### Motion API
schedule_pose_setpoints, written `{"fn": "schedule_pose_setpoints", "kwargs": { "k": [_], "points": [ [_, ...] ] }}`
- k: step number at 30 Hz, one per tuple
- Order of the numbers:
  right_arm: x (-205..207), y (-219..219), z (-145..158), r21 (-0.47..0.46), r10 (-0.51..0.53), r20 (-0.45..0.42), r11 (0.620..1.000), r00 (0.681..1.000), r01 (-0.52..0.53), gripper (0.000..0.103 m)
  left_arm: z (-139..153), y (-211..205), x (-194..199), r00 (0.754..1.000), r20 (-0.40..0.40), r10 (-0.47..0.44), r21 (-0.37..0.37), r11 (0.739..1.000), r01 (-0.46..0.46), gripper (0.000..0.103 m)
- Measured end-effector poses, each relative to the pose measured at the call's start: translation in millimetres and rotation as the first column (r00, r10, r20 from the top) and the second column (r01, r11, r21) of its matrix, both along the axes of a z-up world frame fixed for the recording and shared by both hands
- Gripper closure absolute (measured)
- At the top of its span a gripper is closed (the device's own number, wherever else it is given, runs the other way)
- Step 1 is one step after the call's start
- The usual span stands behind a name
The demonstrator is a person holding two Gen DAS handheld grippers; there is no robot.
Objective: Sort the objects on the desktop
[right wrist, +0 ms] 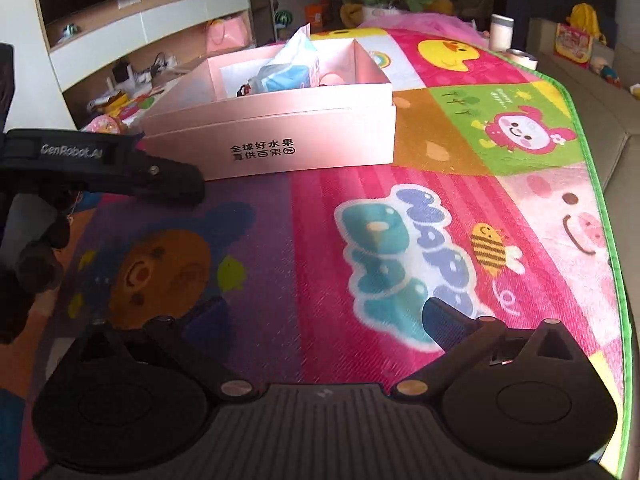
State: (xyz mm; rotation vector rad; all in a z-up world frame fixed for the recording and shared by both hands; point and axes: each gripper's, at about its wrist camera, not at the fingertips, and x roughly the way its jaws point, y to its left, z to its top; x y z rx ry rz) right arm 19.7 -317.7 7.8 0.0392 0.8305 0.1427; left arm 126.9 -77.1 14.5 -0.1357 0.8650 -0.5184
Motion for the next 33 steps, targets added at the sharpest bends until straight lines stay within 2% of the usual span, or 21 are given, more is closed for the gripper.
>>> {"fn": "schedule_pose_setpoints", "kwargs": {
  "k": [4,8,12,15,17,19,22,25,28,33],
  "points": [
    [0,1,0,0.027,-0.068,-0.004,0.997,0.998,0.068,0.0,12,6,-29,0.999,0.037,-0.039,-0.039,0.998,0.04,0.001],
    [6,8,1,-0.019,-0.065,-0.002,0.998,0.998,0.065,0.0,20,29,-68,0.993,0.113,0.03,0.008,0.999,-0.031,0.001],
    [11,28,10,-0.015,0.017,0.018,1.0,1.0,-0.017,0.0,16,50,-101,0.981,0.166,0.1,0.101,0.988,-0.117,0.0],
    [11,61,13,0.016,0.107,0.011,0.994,0.994,-0.107,0.0,15,68,-119,0.976,0.168,0.136,0.113,0.981,-0.156,0.0],
    [10,88,10,-0.037,0.17,-0.003,0.985,0.985,-0.17,0.0,15,80,-130,0.972,0.17,0.164,0.111,0.977,-0.184,0.0],
    [5,106,7,-0.123,0.212,0.025,0.971,0.977,-0.207,0.0,16,93,-138,0.967,0.169,0.189,0.104,0.972,-0.209,0.0],
    [6,106,11,-0.204,0.271,0.054,0.945,0.961,-0.255,0.0,12,107,-142,0.963,0.152,0.222,0.083,0.968,-0.236,0.0],
    [15,94,20,-0.297,0.243,0.114,0.934,0.963,-0.201,0.0,5,110,-140,0.958,0.14,0.25,0.056,0.964,-0.259,0.0],
    [36,75,32,-0.39,0.159,0.195,0.918,0.968,-0.072,0.0,-3,104,-136,0.957,0.131,0.258,0.042,0.963,-0.265,0.0],
    [69,44,47,-0.349,0.068,0.184,0.937,0.981,0.001,0.0,-10,95,-141,0.956,0.17,0.238,0.067,0.965,-0.252,0.0]
  ]
}}
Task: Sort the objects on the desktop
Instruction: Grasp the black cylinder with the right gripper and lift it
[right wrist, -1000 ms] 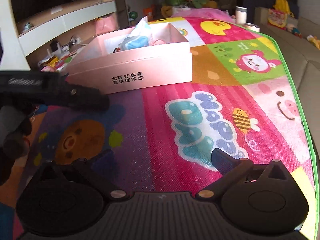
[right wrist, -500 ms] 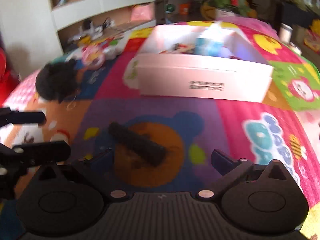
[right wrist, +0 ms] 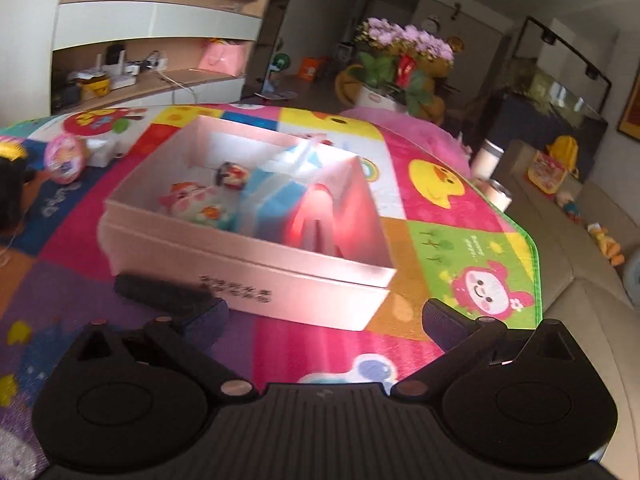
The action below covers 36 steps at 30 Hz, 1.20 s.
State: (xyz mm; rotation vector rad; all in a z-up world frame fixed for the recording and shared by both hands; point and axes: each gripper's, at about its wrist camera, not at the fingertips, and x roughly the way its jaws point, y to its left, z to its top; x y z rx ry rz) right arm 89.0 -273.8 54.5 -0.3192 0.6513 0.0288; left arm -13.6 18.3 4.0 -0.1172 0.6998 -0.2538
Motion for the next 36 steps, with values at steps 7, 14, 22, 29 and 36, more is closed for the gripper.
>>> {"fn": "schedule_pose_setpoints", "kwargs": {
  "k": [7,14,22,29,36],
  "points": [
    [1,18,-12,0.2,0.079,-0.152,0.979,0.985,-0.048,0.0,-1,2,-1,1.0,0.007,-0.001,-0.022,1.0,0.001,0.0],
    [13,63,-33,0.219,0.098,-0.148,0.974,0.984,-0.064,0.0,-1,2,-1,1.0,0.008,0.0,-0.025,1.0,0.0,0.0],
    [15,57,-34,0.253,0.099,-0.191,0.966,0.977,-0.048,0.029,0,0,-2,1.0,0.007,-0.01,-0.005,1.0,0.01,0.0],
    [-23,21,-33,0.26,0.085,-0.19,0.965,0.978,-0.034,0.029,6,-18,-4,0.995,0.011,-0.095,0.1,0.991,0.093,0.0],
    [-53,7,-38,0.26,0.064,-0.14,0.965,0.988,-0.026,0.029,5,-25,0,0.996,0.011,-0.088,0.222,0.971,0.084,0.0]
  ]
}}
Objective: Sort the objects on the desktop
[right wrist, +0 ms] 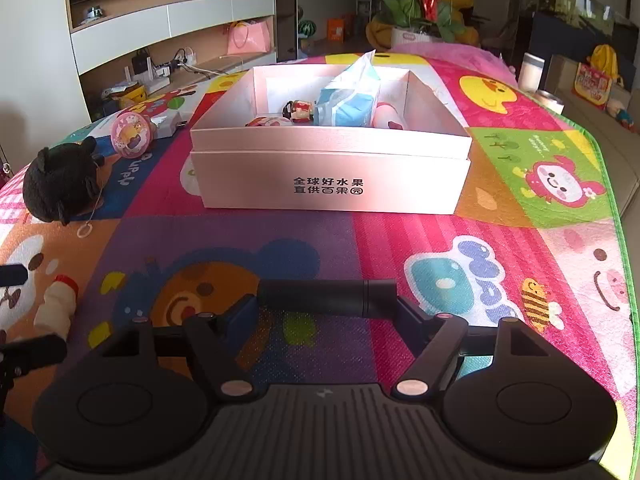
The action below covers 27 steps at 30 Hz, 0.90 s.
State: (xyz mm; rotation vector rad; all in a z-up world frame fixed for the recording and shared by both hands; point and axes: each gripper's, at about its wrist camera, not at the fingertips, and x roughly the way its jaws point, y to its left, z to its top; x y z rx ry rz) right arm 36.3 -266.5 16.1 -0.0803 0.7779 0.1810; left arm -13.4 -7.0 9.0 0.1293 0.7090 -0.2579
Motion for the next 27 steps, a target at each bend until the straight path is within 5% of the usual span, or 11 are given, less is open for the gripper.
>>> {"fn": "schedule_pose_setpoints", "kwargs": {
  "k": [7,10,15,19,21,22,24,27],
  "points": [
    [-3,1,-2,0.004,0.001,0.027,1.0,1.0,-0.001,0.028,1,4,1,0.995,0.084,0.055,0.216,0.974,-0.072,0.0],
    [-4,1,-3,0.007,-0.003,0.035,1.0,0.999,0.003,0.027,3,18,5,0.986,0.108,0.129,0.234,0.96,-0.152,0.0],
    [-5,1,-4,0.012,-0.003,0.041,1.0,0.999,0.003,0.024,15,40,10,0.966,0.093,0.241,0.106,0.963,-0.25,0.0],
    [-5,0,-4,0.016,-0.005,0.042,1.0,0.999,0.004,0.022,19,41,7,0.974,0.027,0.225,-0.081,0.972,-0.222,0.0],
    [-5,0,-5,0.017,-0.008,0.043,1.0,0.999,0.007,0.022,18,31,6,0.974,0.01,0.226,-0.105,0.969,-0.224,0.001],
    [-5,1,-5,0.017,-0.01,0.045,1.0,0.999,0.009,0.022,17,24,4,0.975,0.0,0.22,-0.108,0.97,-0.219,0.003],
    [-6,0,-5,0.018,-0.012,0.047,1.0,0.999,0.011,0.022,14,13,5,0.98,-0.026,0.195,-0.124,0.973,-0.197,0.032],
    [-6,0,-5,0.023,-0.017,0.048,1.0,0.999,0.016,0.022,5,2,11,0.98,-0.071,0.185,-0.123,0.974,-0.192,0.031]
  ]
}}
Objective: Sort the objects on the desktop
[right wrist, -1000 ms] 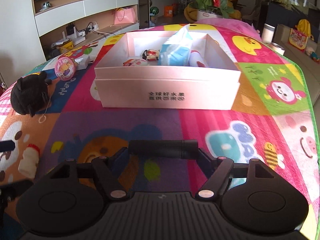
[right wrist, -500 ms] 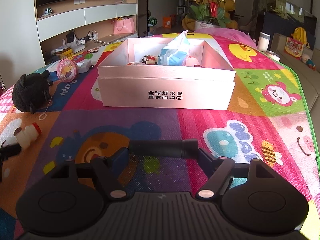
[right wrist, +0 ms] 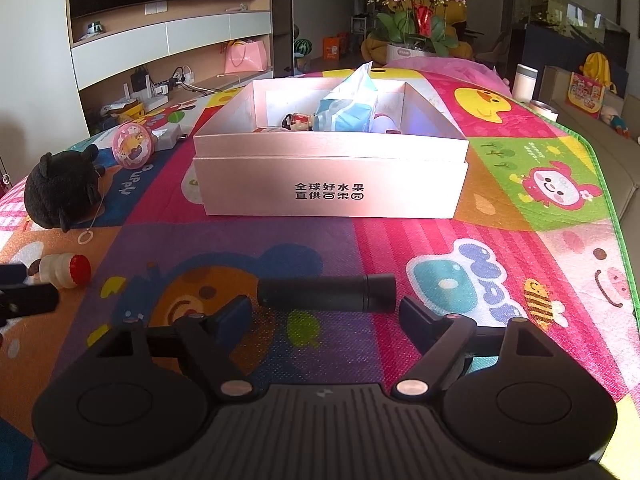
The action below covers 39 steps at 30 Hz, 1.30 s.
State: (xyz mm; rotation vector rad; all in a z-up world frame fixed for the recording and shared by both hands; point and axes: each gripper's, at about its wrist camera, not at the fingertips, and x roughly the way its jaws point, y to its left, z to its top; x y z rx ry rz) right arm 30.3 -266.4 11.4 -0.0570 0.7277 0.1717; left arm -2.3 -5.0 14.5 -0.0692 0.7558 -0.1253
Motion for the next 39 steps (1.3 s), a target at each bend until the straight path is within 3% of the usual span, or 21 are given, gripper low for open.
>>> {"fn": "schedule_pose_setpoints", "kwargs": {
  "k": [3,8,12,15,18,21,24,28,32,35,39],
  "points": [
    [0,-1,0,0.004,-0.003,0.001,1.0,1.0,0.003,0.022,-4,-9,8,1.0,0.016,0.0,0.061,0.998,-0.001,0.032],
    [0,-1,0,0.004,-0.006,0.004,1.0,1.0,0.006,0.022,-3,-18,18,1.0,0.016,-0.019,0.062,0.998,0.018,0.04],
    [0,-1,-1,0.004,-0.008,0.007,1.0,1.0,0.008,0.022,-4,-23,19,1.0,0.023,-0.014,0.078,0.997,0.012,0.041],
    [0,0,-1,-0.001,-0.005,0.006,1.0,1.0,0.005,0.022,-5,-25,21,0.999,0.037,-0.017,0.095,0.995,0.014,0.052],
    [-1,1,0,-0.003,0.003,0.009,1.0,1.0,-0.003,0.029,-3,-26,21,0.998,0.044,-0.035,0.1,0.995,0.031,0.052],
    [-3,-3,9,0.008,0.012,0.015,1.0,1.0,-0.012,0.03,7,-29,18,0.994,0.08,-0.07,0.104,0.993,0.062,0.052],
    [-2,-13,38,0.001,0.004,0.071,1.0,0.997,-0.004,0.066,27,-36,23,0.984,0.146,-0.106,0.11,0.99,0.09,0.052],
    [13,-35,89,0.028,-0.043,0.168,0.999,0.985,0.039,0.066,56,-45,38,0.959,0.251,-0.135,0.101,0.989,0.112,0.052],
    [23,-51,111,0.047,-0.044,0.174,0.998,0.984,0.036,0.066,65,-49,39,0.949,0.277,-0.151,0.079,0.988,0.134,0.052],
    [16,-53,102,0.026,-0.02,0.135,1.0,0.991,0.017,0.052,51,-47,31,0.958,0.222,-0.181,0.071,0.983,0.169,0.052],
    [2,-37,62,-0.053,0.007,0.073,0.999,0.997,-0.003,0.028,18,-36,19,0.979,0.118,-0.166,0.081,0.984,0.157,0.052]
  ]
}}
